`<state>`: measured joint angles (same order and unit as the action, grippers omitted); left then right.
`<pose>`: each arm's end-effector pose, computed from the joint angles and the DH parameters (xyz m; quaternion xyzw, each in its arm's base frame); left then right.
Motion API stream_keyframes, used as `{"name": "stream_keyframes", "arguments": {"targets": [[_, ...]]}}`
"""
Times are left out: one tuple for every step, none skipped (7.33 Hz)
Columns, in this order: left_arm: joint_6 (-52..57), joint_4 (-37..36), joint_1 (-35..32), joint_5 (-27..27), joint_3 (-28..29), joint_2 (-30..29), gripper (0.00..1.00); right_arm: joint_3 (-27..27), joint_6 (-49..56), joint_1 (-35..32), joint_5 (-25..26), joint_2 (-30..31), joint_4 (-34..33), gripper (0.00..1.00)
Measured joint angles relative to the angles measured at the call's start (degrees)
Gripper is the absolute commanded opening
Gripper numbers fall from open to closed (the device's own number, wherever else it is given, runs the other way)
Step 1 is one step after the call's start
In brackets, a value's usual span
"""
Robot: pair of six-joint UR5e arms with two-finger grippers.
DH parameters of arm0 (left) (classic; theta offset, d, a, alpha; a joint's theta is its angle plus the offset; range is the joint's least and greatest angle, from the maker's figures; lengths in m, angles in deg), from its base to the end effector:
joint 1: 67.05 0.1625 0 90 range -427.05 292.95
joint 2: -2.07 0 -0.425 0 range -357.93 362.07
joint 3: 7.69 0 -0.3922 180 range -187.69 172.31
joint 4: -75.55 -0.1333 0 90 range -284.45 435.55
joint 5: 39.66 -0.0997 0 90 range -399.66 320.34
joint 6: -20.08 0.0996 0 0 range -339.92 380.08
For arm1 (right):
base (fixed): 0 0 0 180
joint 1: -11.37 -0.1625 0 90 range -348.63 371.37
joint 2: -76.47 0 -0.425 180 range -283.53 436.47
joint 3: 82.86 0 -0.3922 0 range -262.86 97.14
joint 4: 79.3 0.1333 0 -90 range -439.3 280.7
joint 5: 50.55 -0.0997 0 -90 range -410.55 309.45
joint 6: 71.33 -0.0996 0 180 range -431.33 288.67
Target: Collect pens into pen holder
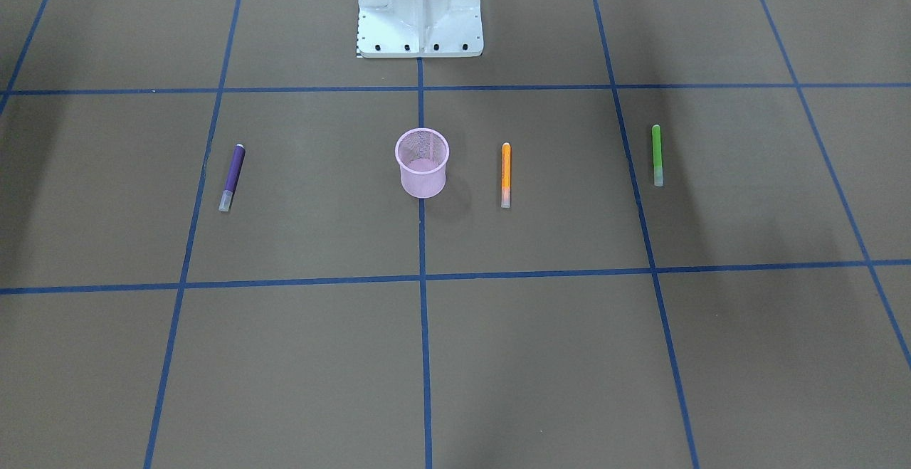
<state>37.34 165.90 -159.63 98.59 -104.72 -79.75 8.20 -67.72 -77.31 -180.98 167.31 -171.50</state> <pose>-0.0783 -0.4273 0.6588 0.0641 0.4037 0.1138 0.9055 0.0576 -0.4844 0.6652 -0.0093 -0.3457 -0.0344 0.9377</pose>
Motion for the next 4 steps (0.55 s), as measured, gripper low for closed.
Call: {"name": "stream_keyframes", "arguments": {"targets": [[0.1,0.1,0.0,0.0,0.0,0.0,1.00,0.0,0.0,0.0,0.0,-0.1,0.0,1.00],[0.1,0.3,0.0,-0.1,-0.2,0.0,1.00,0.0,0.0,0.0,0.0,-0.1,0.0,1.00],[0.1,0.5,0.0,-0.7,-0.5,0.0,1.00,0.0,0.1,0.0,0.0,-0.1,0.0,1.00],[0.1,0.7,0.0,-2.4,-0.8,0.0,1.00,-0.1,0.2,0.0,0.1,0.1,0.6,1.00]]}}
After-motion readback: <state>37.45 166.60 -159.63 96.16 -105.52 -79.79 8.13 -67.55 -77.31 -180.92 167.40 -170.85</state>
